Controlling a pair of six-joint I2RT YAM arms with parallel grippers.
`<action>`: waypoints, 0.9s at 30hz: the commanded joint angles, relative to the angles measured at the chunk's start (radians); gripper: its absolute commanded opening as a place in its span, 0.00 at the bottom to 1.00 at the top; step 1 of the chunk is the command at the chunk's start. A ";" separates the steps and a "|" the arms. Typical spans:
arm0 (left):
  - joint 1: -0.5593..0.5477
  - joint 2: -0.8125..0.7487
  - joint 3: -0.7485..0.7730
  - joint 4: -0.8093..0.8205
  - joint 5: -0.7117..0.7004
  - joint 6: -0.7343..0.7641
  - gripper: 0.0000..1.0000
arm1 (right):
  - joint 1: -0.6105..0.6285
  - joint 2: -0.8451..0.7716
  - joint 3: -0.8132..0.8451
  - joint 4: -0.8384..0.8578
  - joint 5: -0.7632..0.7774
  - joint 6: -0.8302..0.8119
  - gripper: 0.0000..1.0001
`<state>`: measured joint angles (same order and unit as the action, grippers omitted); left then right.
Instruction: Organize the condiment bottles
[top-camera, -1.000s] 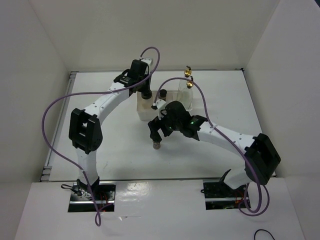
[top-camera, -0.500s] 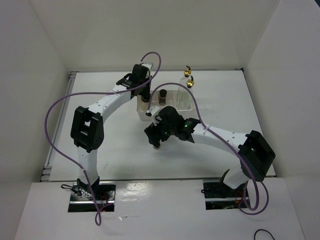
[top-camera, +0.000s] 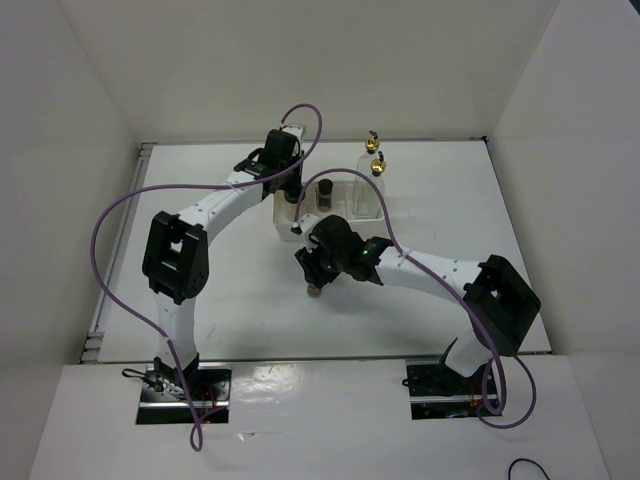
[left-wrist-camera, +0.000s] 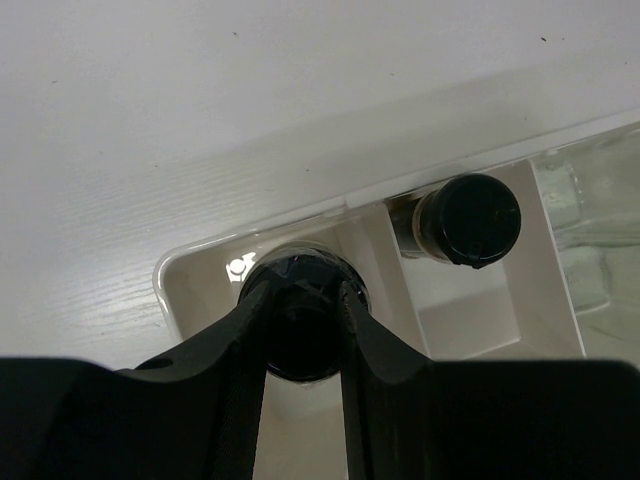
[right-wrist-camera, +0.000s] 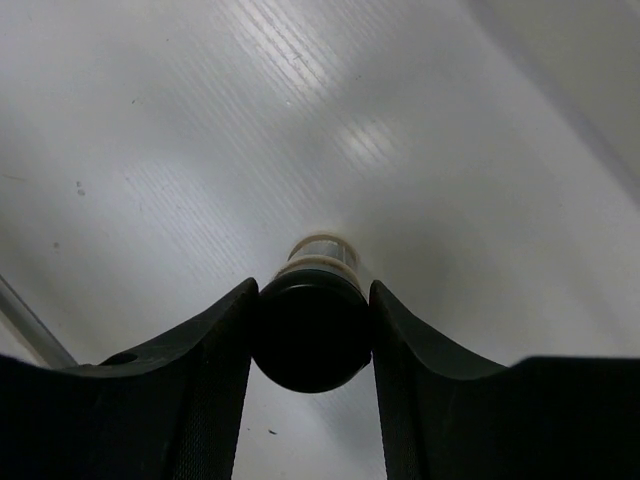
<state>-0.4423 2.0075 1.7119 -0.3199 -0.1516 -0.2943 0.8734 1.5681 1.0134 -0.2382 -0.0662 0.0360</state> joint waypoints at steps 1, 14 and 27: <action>-0.004 0.007 -0.008 0.061 0.009 -0.019 0.35 | 0.010 0.006 0.007 0.034 0.022 0.002 0.48; -0.004 -0.021 0.003 0.030 0.008 -0.031 0.94 | 0.010 -0.062 0.099 -0.062 0.078 0.012 0.14; 0.030 -0.182 0.057 -0.050 0.007 -0.175 1.00 | -0.022 -0.186 0.224 -0.141 0.207 0.009 0.14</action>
<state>-0.4339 1.9335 1.7119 -0.3843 -0.1513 -0.3985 0.8658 1.4117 1.1774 -0.3698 0.0898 0.0517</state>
